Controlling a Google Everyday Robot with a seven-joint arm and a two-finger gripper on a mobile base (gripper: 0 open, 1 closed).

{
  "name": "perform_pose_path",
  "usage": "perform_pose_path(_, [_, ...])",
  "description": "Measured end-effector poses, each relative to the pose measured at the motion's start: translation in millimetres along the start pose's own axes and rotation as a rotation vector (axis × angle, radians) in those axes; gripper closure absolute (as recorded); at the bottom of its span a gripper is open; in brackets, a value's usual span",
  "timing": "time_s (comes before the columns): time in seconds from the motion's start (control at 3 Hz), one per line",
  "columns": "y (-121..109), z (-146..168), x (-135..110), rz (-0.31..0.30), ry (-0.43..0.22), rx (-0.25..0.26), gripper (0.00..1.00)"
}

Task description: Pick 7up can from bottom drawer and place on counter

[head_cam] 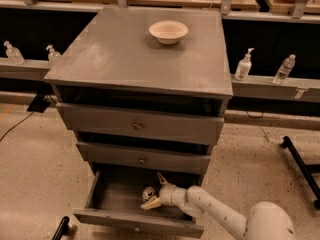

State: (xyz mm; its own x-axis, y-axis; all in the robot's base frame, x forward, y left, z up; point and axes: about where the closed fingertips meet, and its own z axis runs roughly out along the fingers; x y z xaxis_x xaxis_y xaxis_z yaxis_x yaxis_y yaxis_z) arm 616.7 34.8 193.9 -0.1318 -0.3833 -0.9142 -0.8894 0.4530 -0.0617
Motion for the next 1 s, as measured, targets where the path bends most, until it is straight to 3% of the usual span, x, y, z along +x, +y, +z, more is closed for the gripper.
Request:
perform_pose_path(0.33, [-2.8,-1.0,5.2,0.010,-0.034,-0.020,0.13])
perform_pose_path(1.0, [-3.6,-4.5,7.9,-0.006,-0.126,-0.050,0.60])
